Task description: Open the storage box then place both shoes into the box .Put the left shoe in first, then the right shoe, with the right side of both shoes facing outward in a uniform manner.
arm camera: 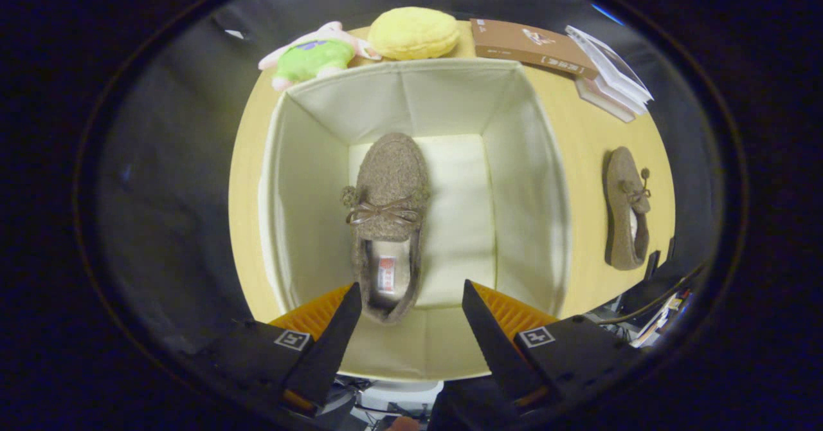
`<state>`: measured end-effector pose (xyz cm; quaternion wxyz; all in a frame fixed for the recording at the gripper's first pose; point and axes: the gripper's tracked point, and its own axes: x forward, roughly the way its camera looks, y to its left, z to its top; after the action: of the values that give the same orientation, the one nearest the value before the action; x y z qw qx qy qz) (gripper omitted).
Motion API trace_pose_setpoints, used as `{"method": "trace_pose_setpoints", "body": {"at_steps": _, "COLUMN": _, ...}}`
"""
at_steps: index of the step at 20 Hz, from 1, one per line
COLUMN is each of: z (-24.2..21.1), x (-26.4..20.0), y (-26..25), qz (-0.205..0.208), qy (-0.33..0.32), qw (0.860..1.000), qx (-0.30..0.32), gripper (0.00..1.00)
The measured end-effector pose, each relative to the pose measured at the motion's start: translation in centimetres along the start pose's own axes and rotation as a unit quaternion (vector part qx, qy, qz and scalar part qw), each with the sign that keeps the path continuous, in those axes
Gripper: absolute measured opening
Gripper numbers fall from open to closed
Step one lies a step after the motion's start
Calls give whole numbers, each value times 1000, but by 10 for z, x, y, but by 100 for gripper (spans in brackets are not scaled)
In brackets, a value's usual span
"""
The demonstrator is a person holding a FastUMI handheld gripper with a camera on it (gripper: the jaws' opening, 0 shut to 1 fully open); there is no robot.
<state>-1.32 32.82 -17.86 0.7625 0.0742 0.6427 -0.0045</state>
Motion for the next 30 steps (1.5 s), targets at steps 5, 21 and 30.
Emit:
{"method": "trace_pose_setpoints", "body": {"at_steps": 5, "z": 8, "x": -52, "y": -50, "qz": -44, "qy": -32, "qw": 999, "qx": -3, "gripper": 100}}
{"method": "trace_pose_setpoints", "body": {"at_steps": 21, "z": 35, "x": -39, "y": -316, "qz": -223, "qy": -25, "qw": 972, "qx": 68, "gripper": 98}}
{"method": "trace_pose_setpoints", "body": {"at_steps": 30, "z": 34, "x": 25, "y": -395, "qz": -257, "qy": 35, "qw": 963, "qx": 74, "gripper": 94}}
